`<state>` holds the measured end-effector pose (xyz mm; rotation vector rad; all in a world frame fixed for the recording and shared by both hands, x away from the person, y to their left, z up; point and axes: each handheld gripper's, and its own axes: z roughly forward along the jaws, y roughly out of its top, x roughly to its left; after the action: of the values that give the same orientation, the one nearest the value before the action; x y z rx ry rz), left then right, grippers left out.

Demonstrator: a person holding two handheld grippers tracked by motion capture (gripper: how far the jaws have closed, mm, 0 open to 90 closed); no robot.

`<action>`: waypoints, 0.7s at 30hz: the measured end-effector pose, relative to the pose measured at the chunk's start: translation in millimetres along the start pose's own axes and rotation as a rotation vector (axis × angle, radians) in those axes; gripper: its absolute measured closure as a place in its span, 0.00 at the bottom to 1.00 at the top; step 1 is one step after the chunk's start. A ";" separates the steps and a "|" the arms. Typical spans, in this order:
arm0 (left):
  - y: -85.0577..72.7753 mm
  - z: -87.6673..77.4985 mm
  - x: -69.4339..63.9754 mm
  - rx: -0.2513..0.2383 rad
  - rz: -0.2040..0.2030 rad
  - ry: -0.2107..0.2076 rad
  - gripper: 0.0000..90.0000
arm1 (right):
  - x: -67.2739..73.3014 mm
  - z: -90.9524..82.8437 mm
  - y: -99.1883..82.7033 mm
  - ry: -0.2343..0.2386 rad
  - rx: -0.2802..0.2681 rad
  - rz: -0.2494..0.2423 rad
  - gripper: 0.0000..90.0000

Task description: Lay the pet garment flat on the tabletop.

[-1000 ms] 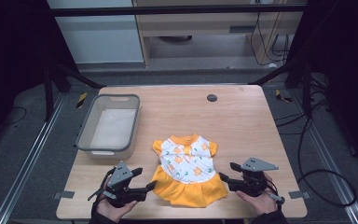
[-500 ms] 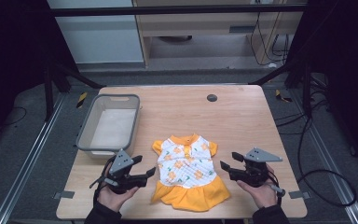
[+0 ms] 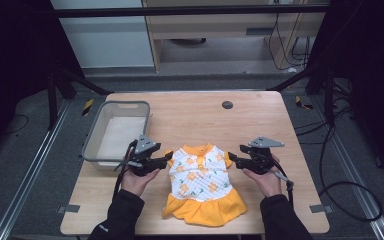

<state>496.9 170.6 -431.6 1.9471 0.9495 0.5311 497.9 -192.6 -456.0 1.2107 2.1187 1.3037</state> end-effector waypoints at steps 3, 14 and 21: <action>-2.8 16.5 0.7 0.050 0.022 0.029 0.45 | -4.7 16.7 -1.8 -0.010 0.049 -0.004 0.48; -21.4 62.4 7.6 0.214 -0.037 0.016 0.50 | -2.0 51.7 -13.7 0.038 0.143 -0.002 0.54; -31.7 69.8 5.5 0.238 -0.055 0.008 0.58 | 6.4 64.2 -16.2 0.048 0.197 -0.024 0.63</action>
<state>534.1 148.3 -495.1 2.1231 1.1104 0.4097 530.1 -156.3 -501.3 1.2368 2.3340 1.1460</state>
